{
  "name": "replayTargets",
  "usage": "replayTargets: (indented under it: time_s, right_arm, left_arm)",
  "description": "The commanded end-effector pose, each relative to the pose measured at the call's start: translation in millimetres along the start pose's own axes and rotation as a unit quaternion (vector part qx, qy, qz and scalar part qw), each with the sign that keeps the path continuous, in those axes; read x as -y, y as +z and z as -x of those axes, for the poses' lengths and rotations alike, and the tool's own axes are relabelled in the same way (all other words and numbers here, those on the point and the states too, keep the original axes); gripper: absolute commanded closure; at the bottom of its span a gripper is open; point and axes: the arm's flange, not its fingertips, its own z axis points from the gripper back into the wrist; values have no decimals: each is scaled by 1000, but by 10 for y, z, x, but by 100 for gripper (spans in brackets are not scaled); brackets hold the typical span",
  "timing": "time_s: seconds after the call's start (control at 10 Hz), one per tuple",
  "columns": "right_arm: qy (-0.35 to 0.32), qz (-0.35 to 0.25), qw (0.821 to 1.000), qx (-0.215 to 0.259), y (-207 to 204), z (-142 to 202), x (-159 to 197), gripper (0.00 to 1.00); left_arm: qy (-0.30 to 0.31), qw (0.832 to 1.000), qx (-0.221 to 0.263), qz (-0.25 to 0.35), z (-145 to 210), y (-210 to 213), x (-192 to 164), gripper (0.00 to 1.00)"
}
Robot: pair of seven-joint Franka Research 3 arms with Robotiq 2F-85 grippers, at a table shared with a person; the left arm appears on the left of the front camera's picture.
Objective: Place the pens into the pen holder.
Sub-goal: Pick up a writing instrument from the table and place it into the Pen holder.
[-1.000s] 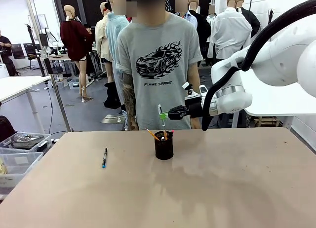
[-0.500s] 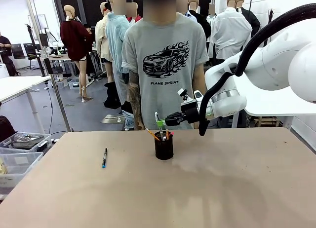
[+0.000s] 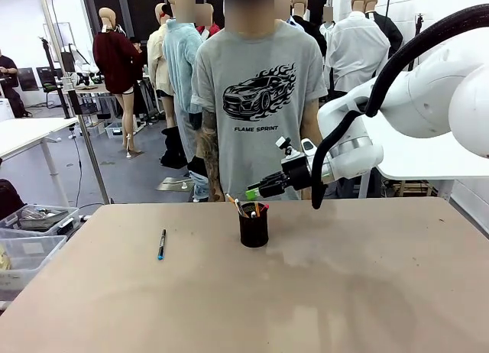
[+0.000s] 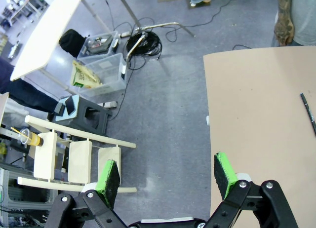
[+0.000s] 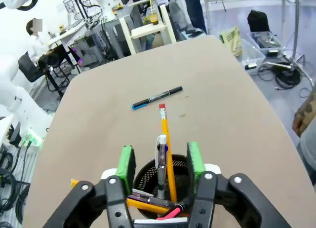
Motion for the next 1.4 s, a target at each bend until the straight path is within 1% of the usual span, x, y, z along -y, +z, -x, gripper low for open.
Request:
replayTargets:
  time_s: [0.0, 0.1, 0.2, 0.3, 0.4, 0.5, 0.6, 0.8, 0.9, 1.0, 1.1, 1.3]
  right_arm:
    - [8, 29, 999, -10, 201, -92, -107, 41]
    - [15, 65, 997, -29, 469, -200, -193, 41]
    - [13, 115, 991, -63, 775, -298, -316, 41]
    - [0, 162, 982, -101, 1113, -380, -456, 41]
    - [-60, 222, 958, -173, 1473, -442, -618, 41]
    - [-106, 270, 935, -204, 1771, -476, -731, 41]
    - [-140, 320, 910, -223, 2095, -485, -919, 41]
    - [-214, 371, 865, -262, 2500, -489, -1194, 41]
    - [-257, 401, 833, -282, 2669, -493, -1282, 41]
    - [-299, 420, 798, -312, 2785, -482, -1367, 41]
    - [-337, 440, 764, -329, 2927, -461, -1426, 41]
    - [-386, 450, 726, -349, 3164, -335, -1501, 41]
  left_arm:
    - [0, 1000, -1, -4, -3, 1, 6, 0]
    - [0, 1000, -1, -4, -3, 1, 6, 0]
    - [0, 1000, -1, -4, -3, 1, 6, 0]
    - [0, 1000, -1, -4, -3, 1, 6, 0]
    - [0, 1000, -1, -4, -3, 1, 6, 0]
    - [0, 1000, -1, -4, -3, 1, 6, 0]
    - [0, 1000, -1, -4, -3, 1, 6, 0]
    - [0, 1000, -1, -4, -3, 1, 6, 0]
    - [0, 1000, -1, -4, -3, 1, 6, 0]
    - [0, 1000, -1, -4, -3, 1, 6, 0]
    - [0, 1000, -1, -4, -3, 1, 6, 0]
    - [0, 1000, -1, -4, -3, 1, 6, 0]
